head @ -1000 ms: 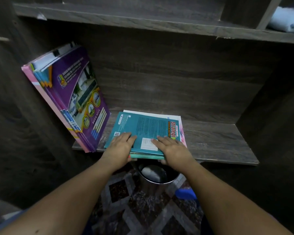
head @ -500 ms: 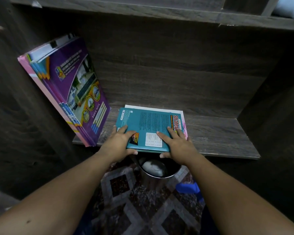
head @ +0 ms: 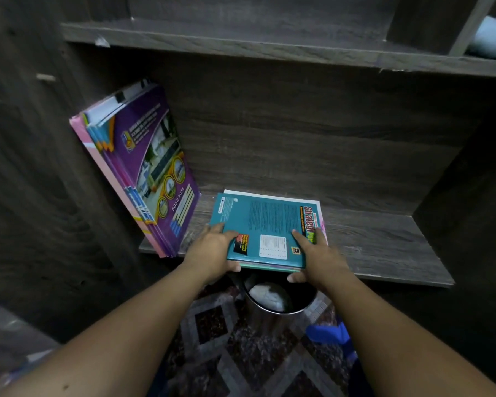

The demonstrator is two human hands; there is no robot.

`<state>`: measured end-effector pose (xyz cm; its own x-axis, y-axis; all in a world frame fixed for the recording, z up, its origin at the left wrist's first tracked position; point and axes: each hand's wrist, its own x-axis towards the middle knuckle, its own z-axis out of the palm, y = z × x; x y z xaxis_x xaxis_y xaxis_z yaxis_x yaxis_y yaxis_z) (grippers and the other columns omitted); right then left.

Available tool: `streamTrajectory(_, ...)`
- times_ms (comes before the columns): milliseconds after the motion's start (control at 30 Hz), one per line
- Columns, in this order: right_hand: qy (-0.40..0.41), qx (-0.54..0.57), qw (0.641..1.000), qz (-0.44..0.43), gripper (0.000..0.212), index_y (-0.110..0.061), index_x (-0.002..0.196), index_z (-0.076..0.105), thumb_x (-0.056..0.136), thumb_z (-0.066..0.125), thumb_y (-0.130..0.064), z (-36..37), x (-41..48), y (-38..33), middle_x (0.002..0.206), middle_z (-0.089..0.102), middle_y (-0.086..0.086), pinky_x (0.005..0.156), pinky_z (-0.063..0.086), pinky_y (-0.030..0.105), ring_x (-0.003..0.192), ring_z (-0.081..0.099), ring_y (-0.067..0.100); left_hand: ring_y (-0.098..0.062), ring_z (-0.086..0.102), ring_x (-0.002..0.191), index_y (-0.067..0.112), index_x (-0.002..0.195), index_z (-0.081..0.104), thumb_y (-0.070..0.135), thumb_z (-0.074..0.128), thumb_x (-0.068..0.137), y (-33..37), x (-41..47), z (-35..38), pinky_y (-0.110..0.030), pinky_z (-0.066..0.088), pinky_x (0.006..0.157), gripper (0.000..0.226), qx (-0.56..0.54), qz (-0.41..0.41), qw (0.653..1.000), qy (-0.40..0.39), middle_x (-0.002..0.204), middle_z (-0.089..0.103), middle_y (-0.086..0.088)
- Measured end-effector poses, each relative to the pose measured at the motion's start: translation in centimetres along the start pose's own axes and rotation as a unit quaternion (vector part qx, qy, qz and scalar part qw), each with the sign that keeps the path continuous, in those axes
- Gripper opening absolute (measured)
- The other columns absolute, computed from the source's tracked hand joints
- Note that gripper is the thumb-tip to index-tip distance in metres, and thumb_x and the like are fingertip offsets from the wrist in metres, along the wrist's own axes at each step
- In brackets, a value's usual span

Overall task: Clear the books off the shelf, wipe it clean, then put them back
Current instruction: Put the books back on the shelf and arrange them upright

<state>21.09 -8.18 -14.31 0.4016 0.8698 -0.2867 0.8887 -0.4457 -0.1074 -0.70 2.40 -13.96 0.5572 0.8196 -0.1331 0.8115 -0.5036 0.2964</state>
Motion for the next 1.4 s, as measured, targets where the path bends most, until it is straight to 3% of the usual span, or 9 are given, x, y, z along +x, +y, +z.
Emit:
streamTrajectory(133,-0.002,0.011,1.000,0.007,0.112,-0.049,0.149,0.000,0.070,0.080,-0.048,0.0,-0.2,-0.1,0.160,-0.009,0.011,0.108,0.034,0.050,0.134,0.026,0.044,-0.028,0.042,0.129,0.031,0.144,0.039,0.040,0.078,0.075,-0.1,-0.5,0.1,-0.040,0.038,0.108,0.079,-0.029,-0.014,0.999,0.005,0.147,0.035,-0.009)
streamTrajectory(400,-0.012,0.032,0.999,-0.015,0.092,-0.052,0.148,0.009,0.080,0.070,-0.052,-0.6,-0.9,0.7,0.161,-0.007,0.007,0.114,0.021,0.045,0.134,0.023,0.043,-0.028,0.018,0.146,0.038,0.152,0.019,0.037,0.067,0.088,-0.5,-0.4,-0.1,-0.041,0.022,0.116,0.080,-0.023,0.016,0.997,-0.065,0.162,-0.003,-0.004)
streamTrajectory(600,-0.009,0.019,0.999,-0.047,0.080,-0.049,0.149,0.010,0.086,0.057,-0.059,-0.8,-1.2,1.3,0.161,0.000,0.004,0.113,0.022,0.047,0.135,0.022,0.042,-0.028,0.015,0.146,0.045,0.150,0.018,0.051,0.064,0.085,-0.8,0.0,-1.2,-0.051,0.021,0.116,0.080,0.049,0.024,0.996,-0.074,0.162,0.005,0.001)
streamTrajectory(733,0.018,-0.039,0.998,-0.056,0.077,-0.044,0.150,0.012,0.088,0.051,-0.063,-1.2,-1.3,1.2,0.158,0.013,0.005,0.107,0.035,0.049,0.128,0.034,0.039,-0.031,0.001,0.148,0.035,0.153,0.010,0.058,0.048,0.091,-0.5,-0.1,-0.9,-0.056,0.011,0.117,0.076,0.174,0.059,0.982,-0.037,0.162,0.006,-0.003)
streamTrajectory(833,0.069,-0.054,0.995,-0.050,0.067,-0.039,0.149,0.024,0.091,0.058,-0.044,-1.6,-1.6,1.0,0.151,0.028,0.007,0.102,0.041,0.046,0.120,0.042,0.037,-0.029,0.004,0.148,0.027,0.154,0.009,0.042,0.048,0.097,0.5,-0.3,-0.8,-0.051,0.015,0.117,0.070,0.198,0.098,0.975,-0.033,0.162,0.005,-0.003)
streamTrajectory(967,0.207,0.050,0.976,-0.040,0.058,-0.029,0.140,0.049,0.089,0.055,-0.001,-2.7,-1.7,1.1,0.138,0.044,0.009,0.098,0.043,0.041,0.115,0.039,0.032,-0.026,0.019,0.145,0.024,0.154,0.006,0.027,0.046,0.100,1.0,-0.3,-0.8,-0.046,0.031,0.113,0.067,0.158,0.100,0.981,-0.043,0.160,0.014,-0.002)
streamTrajectory(1133,0.300,0.079,0.948,-0.071,0.055,-0.018,0.136,0.054,0.086,0.054,0.006,-4.3,-2.3,-1.1,0.143,0.042,0.016,0.093,0.045,0.044,0.122,0.043,0.038,-0.027,0.034,0.137,0.020,0.153,0.015,0.031,0.050,0.098,1.4,-0.8,-2.3,-0.045,0.037,0.107,0.067,0.147,0.047,0.987,-0.032,0.155,0.026,-0.006)
streamTrajectory(1300,0.340,0.064,0.931,-0.118,0.050,-0.010,0.132,0.056,0.084,0.061,0.004,-5.3,-3.3,-4.2,0.139,0.046,0.020,0.088,0.049,0.049,0.123,0.044,0.040,-0.024,0.047,0.120,0.022,0.137,0.047,0.047,0.061,0.088,1.0,-3.1,-7.8,-0.040,0.044,0.096,0.056,0.119,0.012,0.976,0.182,0.134,0.049,-0.003)
streamTrajectory(1400,0.379,0.020,0.911,-0.159,0.051,-0.007,0.119,0.065,0.070,0.075,0.005,-5.9,-3.5,-6.4,0.125,0.057,0.019,0.074,0.055,0.046,0.112,0.055,0.040,-0.030,0.048,0.107,0.016,0.122,0.062,0.032,0.069,0.084,-1.0,-5.3,-11.3,-0.044,0.045,0.085,0.042,0.066,0.000,0.924,0.376,0.117,0.056,-0.008)
